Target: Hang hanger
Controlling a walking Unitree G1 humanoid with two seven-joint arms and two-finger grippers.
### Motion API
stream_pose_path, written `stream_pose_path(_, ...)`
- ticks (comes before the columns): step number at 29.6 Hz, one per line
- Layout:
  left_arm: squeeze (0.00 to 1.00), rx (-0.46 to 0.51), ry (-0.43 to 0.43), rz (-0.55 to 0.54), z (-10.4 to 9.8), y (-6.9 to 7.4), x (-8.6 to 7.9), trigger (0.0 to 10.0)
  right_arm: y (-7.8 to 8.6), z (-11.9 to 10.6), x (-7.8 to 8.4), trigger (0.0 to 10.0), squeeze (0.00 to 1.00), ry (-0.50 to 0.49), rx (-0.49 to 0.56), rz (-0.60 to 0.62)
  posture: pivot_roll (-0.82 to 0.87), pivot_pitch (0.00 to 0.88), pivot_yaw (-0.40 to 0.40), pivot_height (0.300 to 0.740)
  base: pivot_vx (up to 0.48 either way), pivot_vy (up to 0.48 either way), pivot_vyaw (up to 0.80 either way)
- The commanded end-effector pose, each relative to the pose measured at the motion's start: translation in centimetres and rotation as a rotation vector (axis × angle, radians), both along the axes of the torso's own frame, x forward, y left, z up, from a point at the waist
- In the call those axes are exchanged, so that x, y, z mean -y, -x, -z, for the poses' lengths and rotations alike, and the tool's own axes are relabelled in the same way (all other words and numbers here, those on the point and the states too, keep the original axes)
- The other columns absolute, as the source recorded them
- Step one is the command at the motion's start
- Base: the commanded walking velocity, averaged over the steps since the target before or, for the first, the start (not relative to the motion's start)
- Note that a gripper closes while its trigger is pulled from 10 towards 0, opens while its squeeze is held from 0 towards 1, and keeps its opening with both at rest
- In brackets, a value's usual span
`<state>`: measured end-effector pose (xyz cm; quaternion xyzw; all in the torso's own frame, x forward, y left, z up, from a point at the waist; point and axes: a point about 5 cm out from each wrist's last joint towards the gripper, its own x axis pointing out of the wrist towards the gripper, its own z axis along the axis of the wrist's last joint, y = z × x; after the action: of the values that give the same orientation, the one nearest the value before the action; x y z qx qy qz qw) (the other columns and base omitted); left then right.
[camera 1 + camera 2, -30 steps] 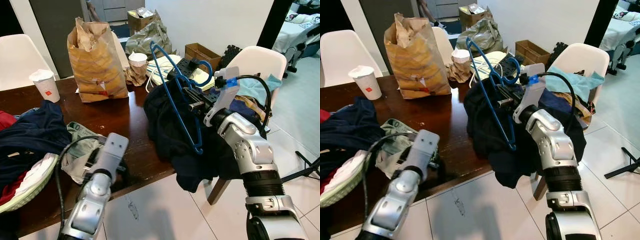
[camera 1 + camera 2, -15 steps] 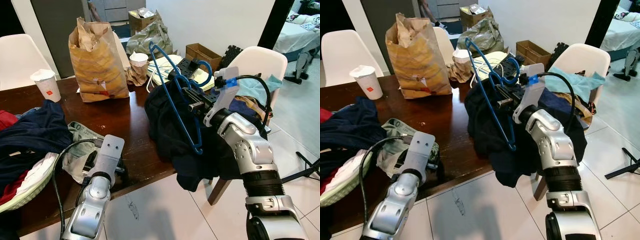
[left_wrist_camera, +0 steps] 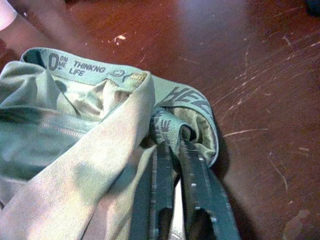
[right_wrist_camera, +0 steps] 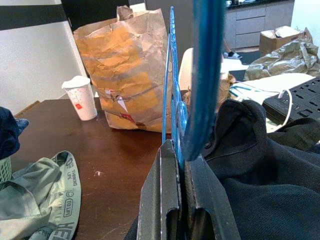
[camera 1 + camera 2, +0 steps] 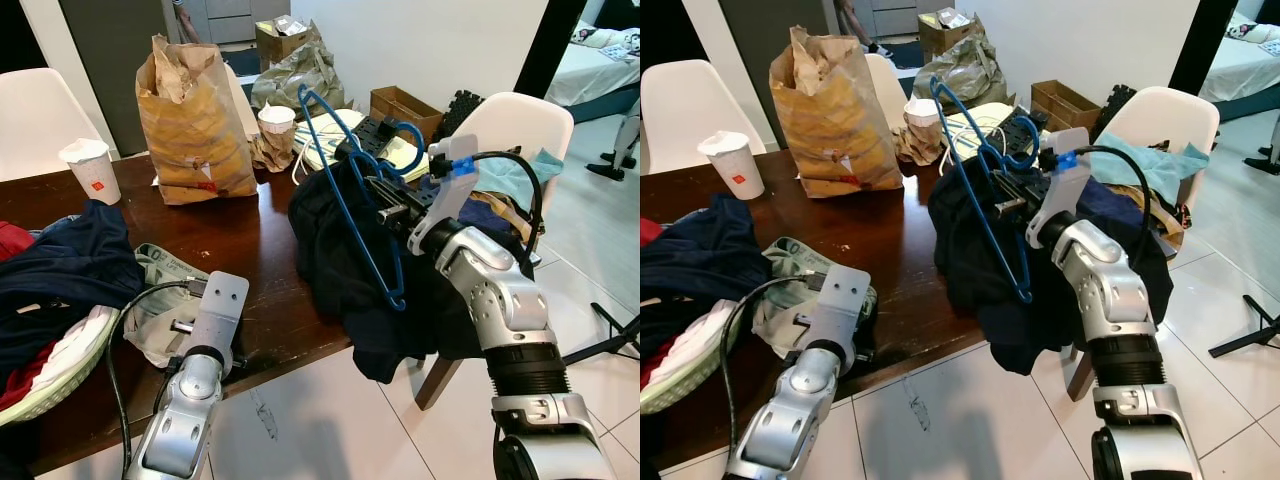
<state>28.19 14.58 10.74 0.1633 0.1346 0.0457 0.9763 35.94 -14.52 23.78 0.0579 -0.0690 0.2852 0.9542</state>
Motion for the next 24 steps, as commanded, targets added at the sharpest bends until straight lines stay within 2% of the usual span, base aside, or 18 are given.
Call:
stream_pose_path(1,0.00,-0.016,0.003,-0.013,0.2,0.3,-0.2,0.0,0.1,-0.2,0.0,10.0,0.00,0.001,0.004,-0.002,-0.06,0.081,0.008,0.740,0.000,0.000,0.00)
stream_pose_path(8,0.00,0.016,0.009,-0.016,-0.7,0.1,-0.6,0.0,0.0,-0.2,0.1,10.0,0.00,0.000,0.000,0.001,-0.07,0.081,0.009,0.740,0.000,0.000,0.00)
stream_pose_path(10,0.00,0.079,0.039,0.078,-2.4,-0.5,-0.1,0.0,0.0,-0.2,0.2,10.0,0.00,-0.002,-0.001,0.005,-0.06,0.079,0.009,0.740,0.000,0.000,0.00)
stream_pose_path(11,0.00,0.112,0.066,0.195,-3.8,-0.7,0.7,0.0,-0.1,-0.2,0.3,10.0,0.00,-0.007,-0.001,0.006,-0.06,0.075,0.008,0.740,0.000,0.000,0.00)
stream_pose_path(12,0.00,0.112,0.066,0.195,-3.8,-0.7,0.7,0.0,-0.1,-0.2,0.3,10.0,0.00,-0.007,-0.001,0.006,-0.06,0.075,0.008,0.740,0.000,0.000,0.00)
stream_pose_path(14,0.00,0.193,0.087,0.417,-6.9,-0.7,2.1,0.0,-0.1,-0.3,0.3,10.0,0.00,-0.031,-0.002,0.004,-0.06,0.072,0.006,0.740,0.000,0.000,0.00)
stream_pose_path(15,0.00,0.193,0.087,0.417,-6.9,-0.7,2.1,0.0,-0.1,-0.3,0.3,10.0,0.00,-0.031,-0.002,0.004,-0.06,0.072,0.006,0.740,0.000,0.000,0.00)
stream_pose_path(16,0.00,0.216,0.133,0.548,-8.6,-0.2,2.8,0.0,-0.2,-0.5,0.2,10.0,0.00,-0.062,-0.003,-0.003,-0.05,0.068,0.007,0.740,0.000,0.000,0.00)
stream_pose_path(17,0.00,0.229,0.169,0.636,-9.8,0.4,3.1,2.5,-0.2,-0.6,0.2,10.0,0.00,-0.087,-0.004,-0.011,-0.05,0.068,0.007,0.740,0.000,0.000,0.00)
stream_pose_path(18,0.00,0.230,0.248,0.727,-11.3,1.1,3.1,3.8,-0.2,-0.8,0.1,10.0,0.00,-0.121,-0.004,-0.023,-0.05,0.065,0.009,0.740,0.000,0.000,0.00)
stream_pose_path(19,0.00,0.230,0.248,0.727,-11.3,1.1,3.1,3.8,-0.2,-0.8,0.1,10.0,0.00,-0.121,-0.004,-0.023,-0.05,0.065,0.009,0.740,0.000,0.000,0.00)
stream_pose_path(20,0.00,0.241,0.263,0.826,-12.7,2.1,3.1,10.0,-0.2,-1.0,0.0,10.0,0.00,-0.150,-0.005,-0.036,-0.05,0.062,0.010,0.740,0.000,0.000,0.00)
stream_pose_path(23,0.00,0.247,0.262,0.883,-13.4,2.8,3.0,10.0,-0.2,-1.1,0.0,10.0,0.00,-0.166,-0.006,-0.044,-0.05,0.062,0.010,0.740,0.000,0.000,0.00)
stream_pose_path(24,0.00,0.253,0.265,0.943,-14.2,3.6,2.7,10.0,-0.2,-1.1,-0.1,10.0,0.00,-0.182,-0.008,-0.054,-0.05,0.058,0.009,0.740,0.000,0.000,0.00)
